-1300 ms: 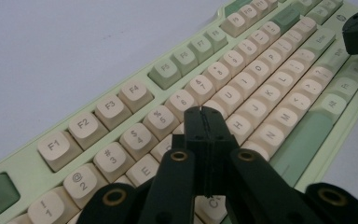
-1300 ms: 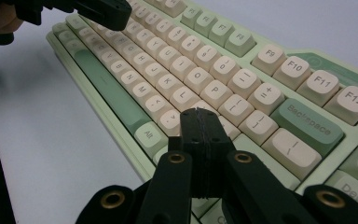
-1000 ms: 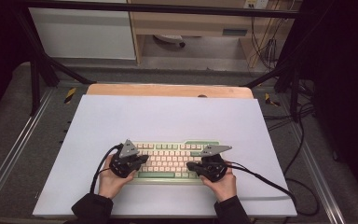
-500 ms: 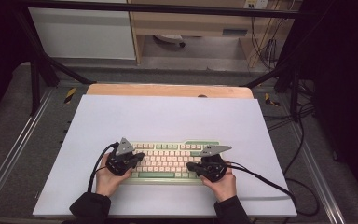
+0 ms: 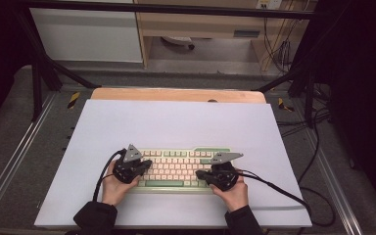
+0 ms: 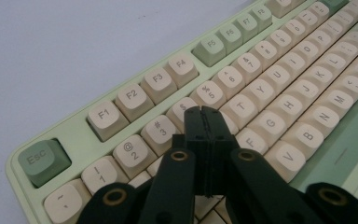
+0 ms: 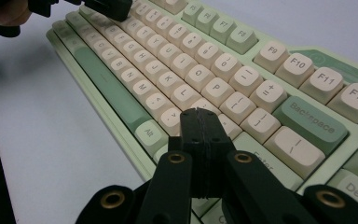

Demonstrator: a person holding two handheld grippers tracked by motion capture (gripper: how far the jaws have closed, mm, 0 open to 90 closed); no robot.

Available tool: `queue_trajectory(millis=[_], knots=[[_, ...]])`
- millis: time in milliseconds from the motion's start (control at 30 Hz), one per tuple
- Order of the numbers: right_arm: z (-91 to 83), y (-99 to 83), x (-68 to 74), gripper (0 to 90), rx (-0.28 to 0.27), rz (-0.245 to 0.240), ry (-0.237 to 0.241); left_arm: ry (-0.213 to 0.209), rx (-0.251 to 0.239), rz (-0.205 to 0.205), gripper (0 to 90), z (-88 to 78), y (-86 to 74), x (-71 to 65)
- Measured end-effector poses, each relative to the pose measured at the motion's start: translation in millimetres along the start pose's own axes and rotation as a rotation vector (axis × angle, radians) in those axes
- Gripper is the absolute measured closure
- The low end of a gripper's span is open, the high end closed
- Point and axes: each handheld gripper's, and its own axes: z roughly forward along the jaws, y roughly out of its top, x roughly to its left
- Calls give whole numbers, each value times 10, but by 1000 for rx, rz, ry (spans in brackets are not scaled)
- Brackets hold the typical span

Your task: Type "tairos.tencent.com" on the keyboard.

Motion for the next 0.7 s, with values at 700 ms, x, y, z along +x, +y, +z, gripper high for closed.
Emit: queue_trajectory(millis=[700], knots=[[-13, 3, 6, 900, -3, -1, 0, -12, -16, 3, 898, -74, -22, -8]])
